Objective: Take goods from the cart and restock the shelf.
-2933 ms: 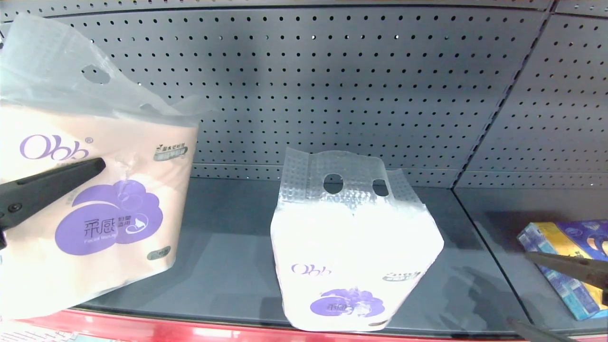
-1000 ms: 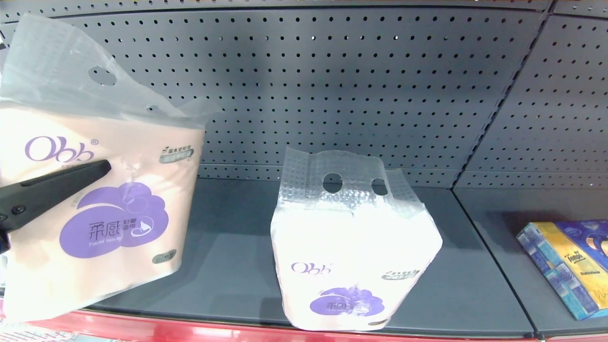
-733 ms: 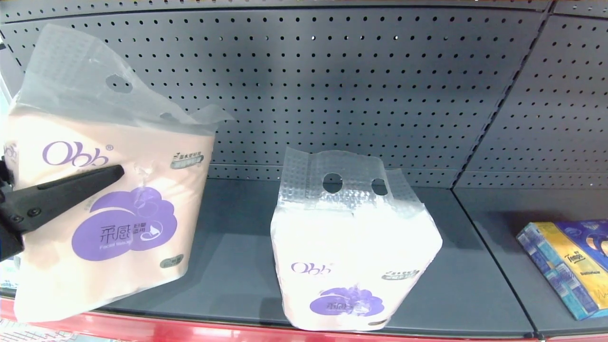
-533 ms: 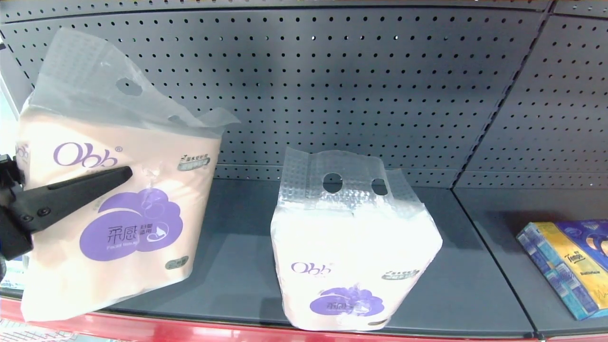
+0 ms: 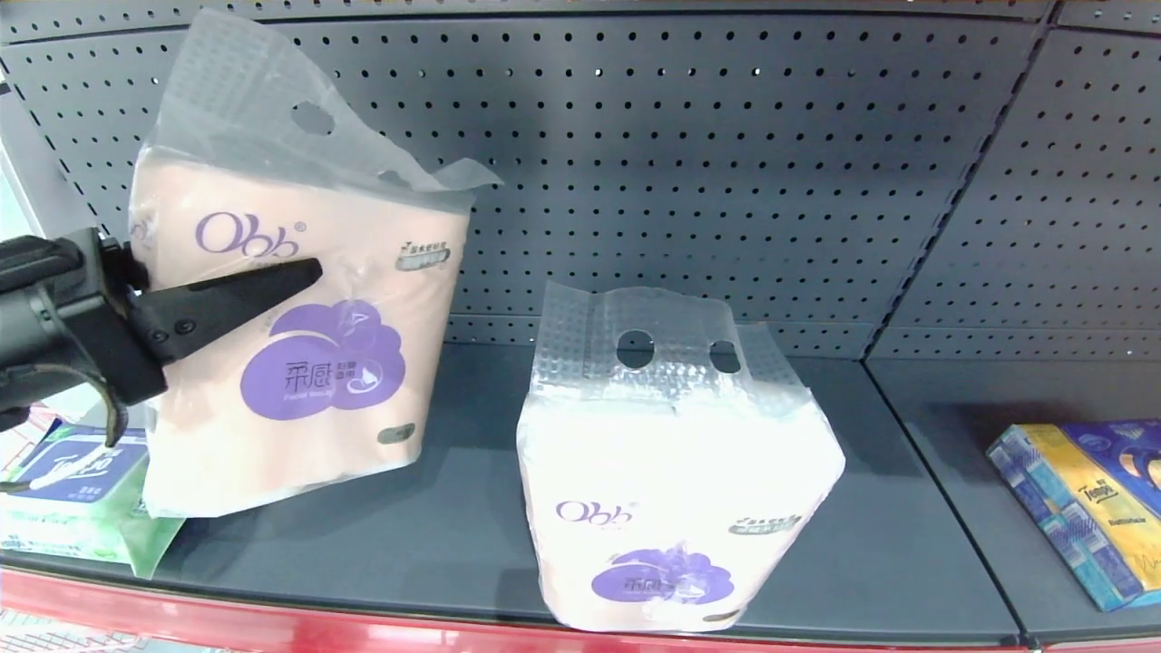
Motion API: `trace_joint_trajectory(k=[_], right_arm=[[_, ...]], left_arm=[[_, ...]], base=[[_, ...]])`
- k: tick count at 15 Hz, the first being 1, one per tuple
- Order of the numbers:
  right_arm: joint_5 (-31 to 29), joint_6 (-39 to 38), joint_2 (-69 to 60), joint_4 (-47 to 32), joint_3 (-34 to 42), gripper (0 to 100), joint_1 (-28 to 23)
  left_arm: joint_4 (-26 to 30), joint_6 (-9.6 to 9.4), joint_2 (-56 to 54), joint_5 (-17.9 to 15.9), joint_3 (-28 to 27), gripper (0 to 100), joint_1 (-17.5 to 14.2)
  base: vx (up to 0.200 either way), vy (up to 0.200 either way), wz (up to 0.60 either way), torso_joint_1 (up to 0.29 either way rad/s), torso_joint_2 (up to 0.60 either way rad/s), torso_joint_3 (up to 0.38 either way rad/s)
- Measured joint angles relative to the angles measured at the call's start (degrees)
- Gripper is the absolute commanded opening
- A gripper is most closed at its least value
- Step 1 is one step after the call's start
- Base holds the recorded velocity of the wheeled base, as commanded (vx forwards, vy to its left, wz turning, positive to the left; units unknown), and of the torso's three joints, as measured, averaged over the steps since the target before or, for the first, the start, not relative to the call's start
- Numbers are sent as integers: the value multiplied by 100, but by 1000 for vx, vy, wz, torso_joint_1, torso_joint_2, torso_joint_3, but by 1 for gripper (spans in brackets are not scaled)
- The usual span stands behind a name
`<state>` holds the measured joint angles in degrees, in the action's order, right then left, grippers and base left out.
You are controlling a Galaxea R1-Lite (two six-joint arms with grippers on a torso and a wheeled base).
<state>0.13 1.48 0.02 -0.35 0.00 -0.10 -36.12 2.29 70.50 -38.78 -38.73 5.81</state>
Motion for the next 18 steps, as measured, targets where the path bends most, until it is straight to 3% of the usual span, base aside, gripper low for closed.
trace_joint_trajectory(k=[4, 7, 9, 13, 18], right_arm=[[2, 0, 0, 0, 0, 100, 2], [2, 2, 0, -2, 0, 100, 0], [2, 2, 0, -5, 0, 100, 2], [5, 2, 0, 0, 0, 100, 0], [0, 0, 0, -2, 0, 100, 0]], left_arm=[[-1024, 110, 607, -6, -57, 0, 215], [-1903, 684, 1293, -41, -357, 0, 295], [-2253, 901, 1698, -362, -628, 0, 391], [-3074, 947, 2445, -1251, -796, 0, 455], [-3505, 939, 3380, -1389, -1493, 0, 488]], base=[[0, 0, 0, 0, 0, 0], [0, 0, 0, 0, 0, 0], [0, 0, 0, 0, 0, 0], [0, 0, 0, 0, 0, 0], [0, 0, 0, 0, 0, 0]])
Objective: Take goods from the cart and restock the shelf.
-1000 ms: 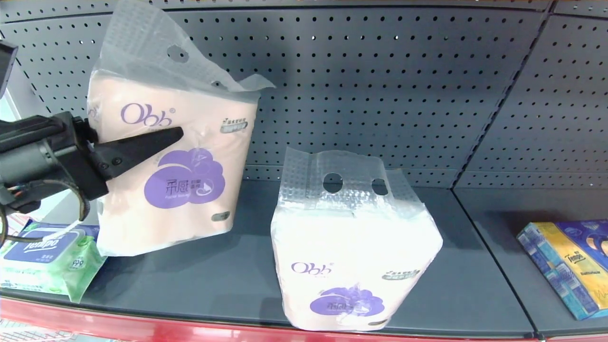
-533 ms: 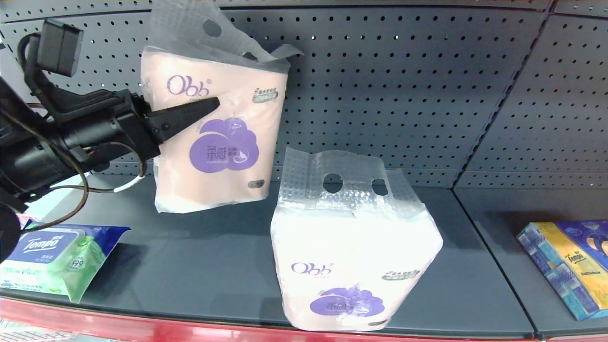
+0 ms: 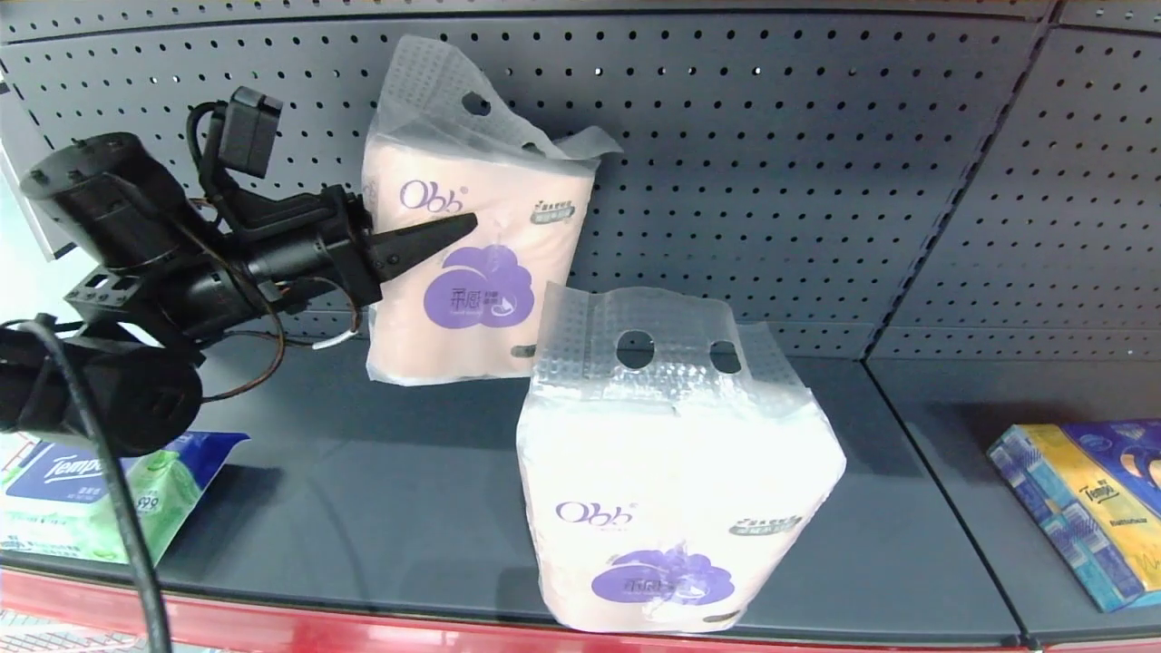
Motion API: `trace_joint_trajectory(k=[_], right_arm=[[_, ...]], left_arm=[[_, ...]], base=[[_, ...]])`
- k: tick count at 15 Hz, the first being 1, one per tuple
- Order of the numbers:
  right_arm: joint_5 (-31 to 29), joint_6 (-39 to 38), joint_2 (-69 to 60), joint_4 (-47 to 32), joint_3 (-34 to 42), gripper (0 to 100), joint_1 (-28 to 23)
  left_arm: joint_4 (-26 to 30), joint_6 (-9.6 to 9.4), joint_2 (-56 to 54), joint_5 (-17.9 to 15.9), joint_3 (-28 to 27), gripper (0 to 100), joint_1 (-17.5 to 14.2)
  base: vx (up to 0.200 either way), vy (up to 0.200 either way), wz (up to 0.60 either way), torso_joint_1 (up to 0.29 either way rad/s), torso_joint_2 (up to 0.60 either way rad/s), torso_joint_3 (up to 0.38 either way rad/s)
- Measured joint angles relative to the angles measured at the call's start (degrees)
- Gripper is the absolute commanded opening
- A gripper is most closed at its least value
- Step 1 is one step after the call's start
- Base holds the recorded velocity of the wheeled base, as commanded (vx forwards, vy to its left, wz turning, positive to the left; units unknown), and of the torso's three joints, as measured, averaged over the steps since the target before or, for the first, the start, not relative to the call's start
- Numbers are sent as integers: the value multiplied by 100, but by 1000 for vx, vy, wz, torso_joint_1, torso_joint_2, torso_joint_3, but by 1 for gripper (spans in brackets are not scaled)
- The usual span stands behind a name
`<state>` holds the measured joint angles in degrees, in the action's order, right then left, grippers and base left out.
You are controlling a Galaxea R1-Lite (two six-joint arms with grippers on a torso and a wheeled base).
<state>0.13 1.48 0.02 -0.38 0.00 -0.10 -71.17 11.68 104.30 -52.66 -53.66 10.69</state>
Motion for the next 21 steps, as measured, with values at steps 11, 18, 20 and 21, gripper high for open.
trace_joint_trajectory(k=[11, 18, 20, 21], right_arm=[[2, 0, 0, 0, 0, 100, 0], [2, 0, 0, 0, 0, 100, 0], [2, 0, 0, 0, 0, 100, 0], [2, 0, 0, 0, 0, 100, 0]], left_arm=[[-774, 4, 1104, -424, -363, 0, 201], [-948, -27, 1395, -490, -364, 0, 405], [-952, -29, 1469, -490, -363, 0, 494], [-961, -29, 1496, -489, -363, 0, 512]], base=[[0, 0, 0, 0, 0, 0], [0, 0, 0, 0, 0, 0], [0, 0, 0, 0, 0, 0], [0, 0, 0, 0, 0, 0]])
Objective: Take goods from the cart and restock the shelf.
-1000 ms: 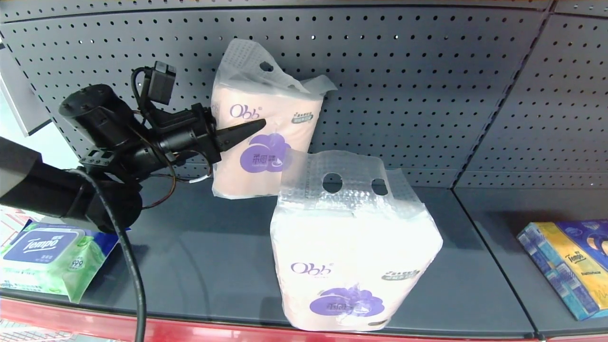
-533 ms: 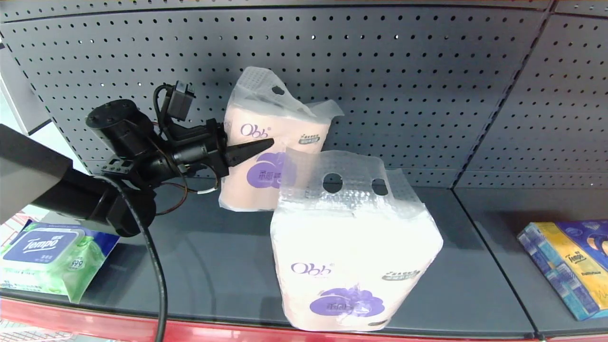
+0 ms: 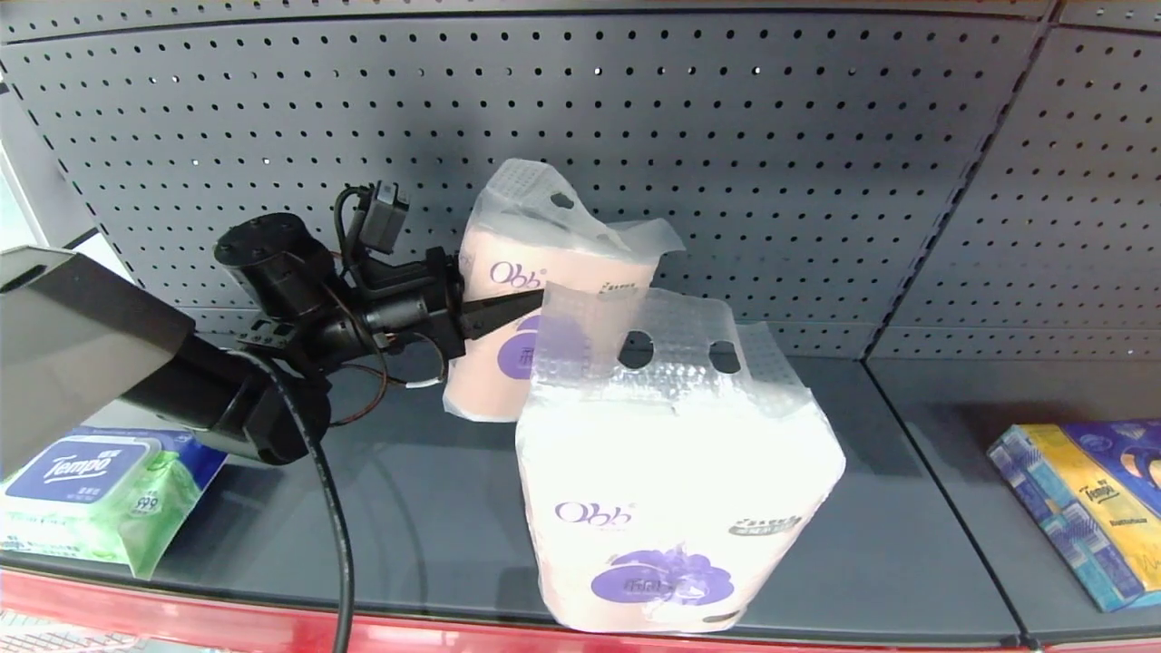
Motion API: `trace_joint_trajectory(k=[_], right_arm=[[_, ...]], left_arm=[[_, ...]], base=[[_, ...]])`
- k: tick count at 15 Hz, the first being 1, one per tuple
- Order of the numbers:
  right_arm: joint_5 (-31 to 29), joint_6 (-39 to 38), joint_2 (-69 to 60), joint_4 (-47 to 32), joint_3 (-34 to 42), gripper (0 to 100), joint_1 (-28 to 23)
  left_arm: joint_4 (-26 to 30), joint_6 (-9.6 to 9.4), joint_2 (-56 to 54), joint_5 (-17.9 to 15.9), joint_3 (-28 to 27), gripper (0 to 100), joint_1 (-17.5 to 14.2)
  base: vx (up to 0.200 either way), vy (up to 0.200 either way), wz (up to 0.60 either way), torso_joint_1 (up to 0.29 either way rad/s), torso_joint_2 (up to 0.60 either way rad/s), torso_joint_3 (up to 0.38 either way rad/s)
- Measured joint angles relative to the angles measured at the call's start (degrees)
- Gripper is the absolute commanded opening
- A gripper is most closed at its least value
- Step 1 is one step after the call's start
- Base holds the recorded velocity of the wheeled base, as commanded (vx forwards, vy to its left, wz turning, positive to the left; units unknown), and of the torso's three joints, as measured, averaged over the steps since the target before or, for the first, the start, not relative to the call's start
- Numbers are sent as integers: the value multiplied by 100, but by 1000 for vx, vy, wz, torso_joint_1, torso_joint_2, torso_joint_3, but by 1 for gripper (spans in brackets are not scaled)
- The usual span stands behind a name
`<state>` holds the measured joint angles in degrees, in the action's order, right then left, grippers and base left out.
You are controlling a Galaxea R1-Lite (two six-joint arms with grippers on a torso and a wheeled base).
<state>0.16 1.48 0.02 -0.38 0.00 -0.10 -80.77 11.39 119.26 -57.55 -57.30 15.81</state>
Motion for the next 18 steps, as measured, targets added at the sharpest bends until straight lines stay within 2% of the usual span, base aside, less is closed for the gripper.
trace_joint_trajectory(k=[3, 6, 7, 8, 12, 15, 18], right_arm=[[0, 0, 0, 2, 0, 100, 0], [0, 0, 0, 2, 0, 100, 0], [0, 0, 0, 0, 0, 100, 0], [0, 0, 0, 0, 0, 100, 0], [0, -2, 0, 0, 0, 100, 0], [0, 0, 0, 2, 0, 100, 0], [0, 2, 0, 2, 0, 100, 0]], left_arm=[[-13, 2, 61, -44, 30, 0, -27], [0, -123, 116, -479, 83, 0, -230], [6, -252, 146, -584, 83, 0, -254], [9, -466, 202, -762, 83, 0, -272], [-2, -822, 367, -1254, 71, 0, -284], [0, -890, 452, -1481, 22, 0, -217], [12, -892, 486, -1503, -30, 0, -72]], base=[[0, 0, 0, 0, 0, 0], [0, 0, 0, 0, 0, 0], [0, 0, 0, 0, 0, 0], [0, 0, 0, 0, 0, 0], [0, 0, 0, 0, 0, 0], [0, 0, 0, 0, 0, 0], [0, 0, 0, 0, 0, 0]])
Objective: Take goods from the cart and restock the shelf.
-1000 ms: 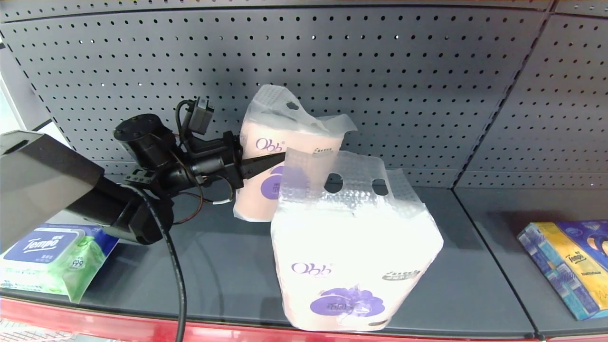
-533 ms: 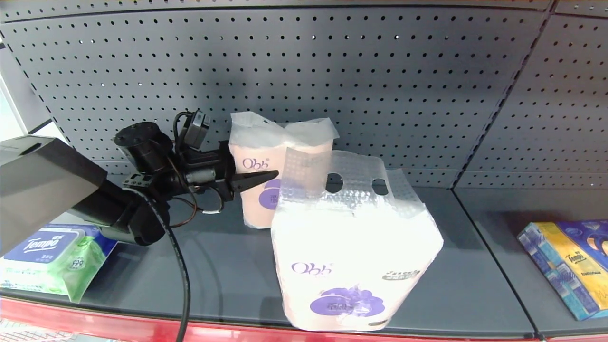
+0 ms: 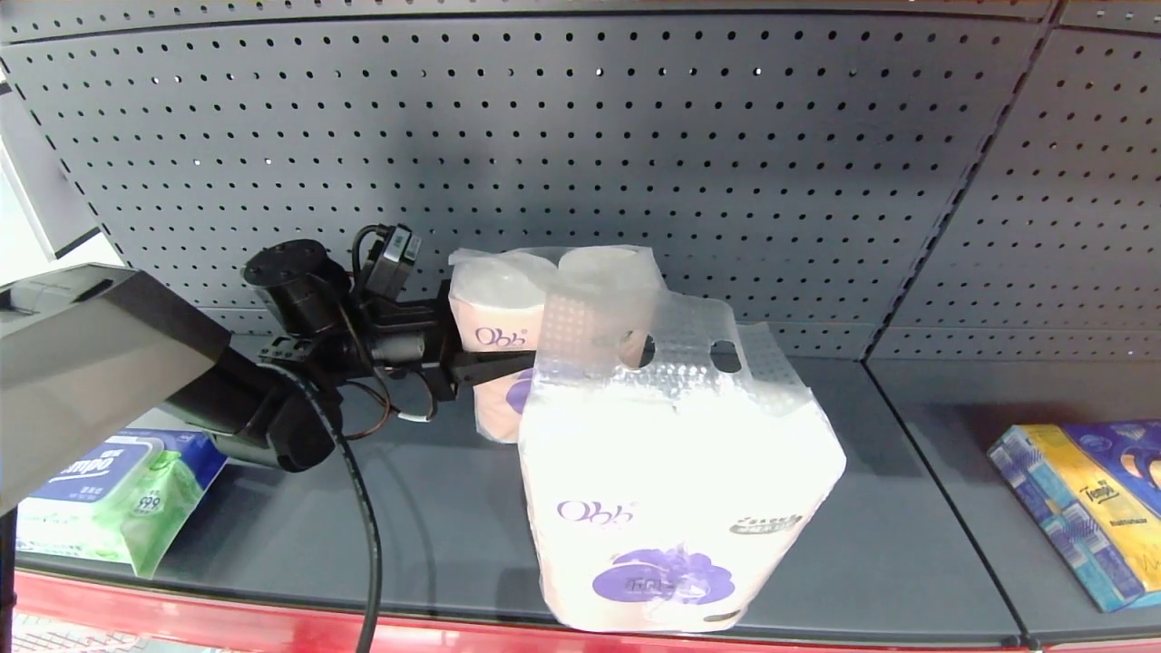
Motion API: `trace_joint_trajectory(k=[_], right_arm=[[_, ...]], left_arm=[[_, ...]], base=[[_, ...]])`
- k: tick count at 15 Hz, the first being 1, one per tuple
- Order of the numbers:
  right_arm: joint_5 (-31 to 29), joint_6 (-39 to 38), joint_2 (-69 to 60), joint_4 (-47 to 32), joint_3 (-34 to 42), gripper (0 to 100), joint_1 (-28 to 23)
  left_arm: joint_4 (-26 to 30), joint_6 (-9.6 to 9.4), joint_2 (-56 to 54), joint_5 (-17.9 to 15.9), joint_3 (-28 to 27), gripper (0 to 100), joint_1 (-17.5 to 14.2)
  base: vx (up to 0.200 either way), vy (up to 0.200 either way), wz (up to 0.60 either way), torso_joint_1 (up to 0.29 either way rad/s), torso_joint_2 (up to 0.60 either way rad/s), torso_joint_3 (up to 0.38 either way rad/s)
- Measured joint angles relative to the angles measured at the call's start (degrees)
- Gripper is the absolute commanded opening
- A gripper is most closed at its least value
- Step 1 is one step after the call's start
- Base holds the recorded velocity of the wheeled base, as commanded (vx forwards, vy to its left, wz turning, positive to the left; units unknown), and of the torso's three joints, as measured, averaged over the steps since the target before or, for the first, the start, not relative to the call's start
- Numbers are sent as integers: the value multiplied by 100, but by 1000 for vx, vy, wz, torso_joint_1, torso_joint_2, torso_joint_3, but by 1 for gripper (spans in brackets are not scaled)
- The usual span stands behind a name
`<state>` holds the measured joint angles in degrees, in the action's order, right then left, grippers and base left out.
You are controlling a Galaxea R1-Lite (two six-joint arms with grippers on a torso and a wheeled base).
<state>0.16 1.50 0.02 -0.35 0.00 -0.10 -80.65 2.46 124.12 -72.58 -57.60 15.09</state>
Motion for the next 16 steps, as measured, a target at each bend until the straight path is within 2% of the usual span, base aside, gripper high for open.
trace_joint_trajectory(k=[5, 16], right_arm=[[0, -2, 0, 0, 0, 100, 0], [0, -2, 0, 0, 0, 100, 0]], left_arm=[[106, 13, 60, -15, -301, 0, 227], [180, 7, 95, -90, -585, 0, 318]], base=[[0, 0, 0, 0, 0, 0], [0, 0, 0, 0, 0, 0]])
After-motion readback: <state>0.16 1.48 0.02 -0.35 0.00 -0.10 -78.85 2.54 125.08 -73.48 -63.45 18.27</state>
